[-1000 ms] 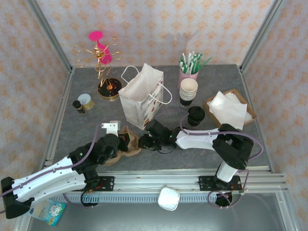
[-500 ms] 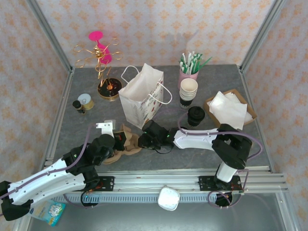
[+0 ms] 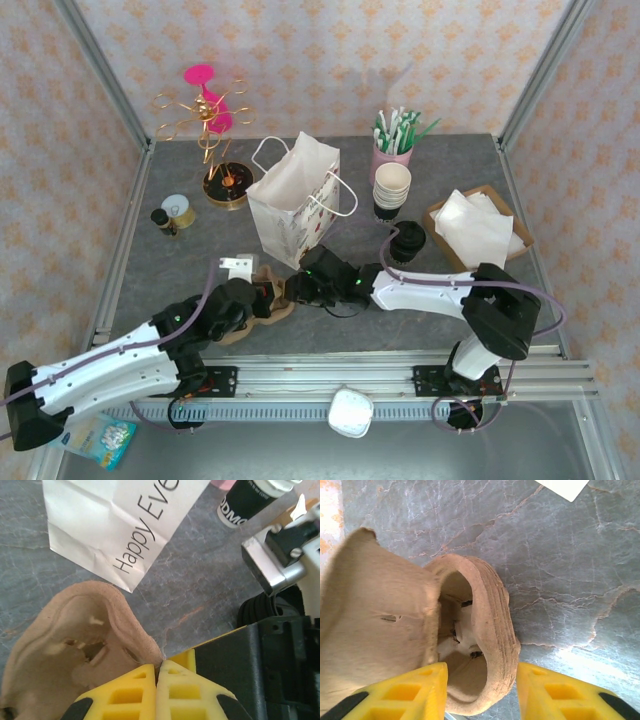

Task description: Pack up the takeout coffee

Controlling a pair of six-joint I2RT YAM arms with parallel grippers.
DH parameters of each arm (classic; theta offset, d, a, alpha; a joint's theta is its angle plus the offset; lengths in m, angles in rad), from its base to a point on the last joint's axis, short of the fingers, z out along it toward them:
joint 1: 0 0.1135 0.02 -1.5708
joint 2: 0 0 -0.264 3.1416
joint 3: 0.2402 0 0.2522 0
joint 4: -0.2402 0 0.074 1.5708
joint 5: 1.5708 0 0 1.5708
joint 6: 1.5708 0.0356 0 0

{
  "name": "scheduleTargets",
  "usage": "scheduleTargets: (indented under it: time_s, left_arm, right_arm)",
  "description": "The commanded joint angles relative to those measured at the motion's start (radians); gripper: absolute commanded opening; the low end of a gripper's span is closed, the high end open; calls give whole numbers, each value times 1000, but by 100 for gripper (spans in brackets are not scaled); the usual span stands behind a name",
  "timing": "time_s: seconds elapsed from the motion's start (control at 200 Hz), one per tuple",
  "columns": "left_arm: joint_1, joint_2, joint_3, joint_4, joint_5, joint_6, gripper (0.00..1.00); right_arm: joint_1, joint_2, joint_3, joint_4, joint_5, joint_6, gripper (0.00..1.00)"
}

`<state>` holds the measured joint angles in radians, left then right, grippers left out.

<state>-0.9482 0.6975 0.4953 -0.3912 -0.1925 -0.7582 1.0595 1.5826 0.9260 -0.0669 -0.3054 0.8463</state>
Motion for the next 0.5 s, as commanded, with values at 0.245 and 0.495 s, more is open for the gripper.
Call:
scheduleTargets:
  time_s: [0.245,0.495]
  left_arm:
    - [6,-117,3,-12,25,-19,21]
    - [6,-197,63,-148,-65,-94,35]
  right_arm:
    - [3,10,47,13,20,-77,44]
    - [-10,4,39,44,-46,-97,44]
